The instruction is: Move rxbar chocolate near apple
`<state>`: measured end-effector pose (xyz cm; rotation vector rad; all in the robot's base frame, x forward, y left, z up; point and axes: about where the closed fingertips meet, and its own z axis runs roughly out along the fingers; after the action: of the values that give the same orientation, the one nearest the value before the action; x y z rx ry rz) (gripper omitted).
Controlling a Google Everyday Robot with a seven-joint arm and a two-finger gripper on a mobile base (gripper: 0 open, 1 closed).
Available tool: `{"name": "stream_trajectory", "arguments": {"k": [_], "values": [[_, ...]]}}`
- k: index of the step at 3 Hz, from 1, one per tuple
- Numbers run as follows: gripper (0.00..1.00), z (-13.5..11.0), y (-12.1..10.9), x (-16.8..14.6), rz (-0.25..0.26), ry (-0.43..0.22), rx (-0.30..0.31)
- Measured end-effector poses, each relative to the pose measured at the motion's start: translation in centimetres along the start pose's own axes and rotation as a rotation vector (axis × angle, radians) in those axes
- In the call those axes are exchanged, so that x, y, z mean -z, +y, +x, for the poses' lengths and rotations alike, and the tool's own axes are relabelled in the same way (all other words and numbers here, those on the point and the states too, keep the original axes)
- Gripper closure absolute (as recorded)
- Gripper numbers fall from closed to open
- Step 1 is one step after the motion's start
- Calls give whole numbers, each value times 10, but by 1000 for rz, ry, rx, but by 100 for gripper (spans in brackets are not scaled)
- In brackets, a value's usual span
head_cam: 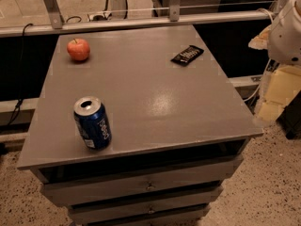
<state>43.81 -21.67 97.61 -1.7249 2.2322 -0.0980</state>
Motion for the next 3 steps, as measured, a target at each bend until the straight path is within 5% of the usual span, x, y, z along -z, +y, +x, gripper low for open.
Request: {"name": "stream_trajectory", "arguments": {"k": [1, 3], "values": [[0, 0, 0, 0, 0, 0, 0], [0, -9, -70, -42, 22, -198, -41]]}}
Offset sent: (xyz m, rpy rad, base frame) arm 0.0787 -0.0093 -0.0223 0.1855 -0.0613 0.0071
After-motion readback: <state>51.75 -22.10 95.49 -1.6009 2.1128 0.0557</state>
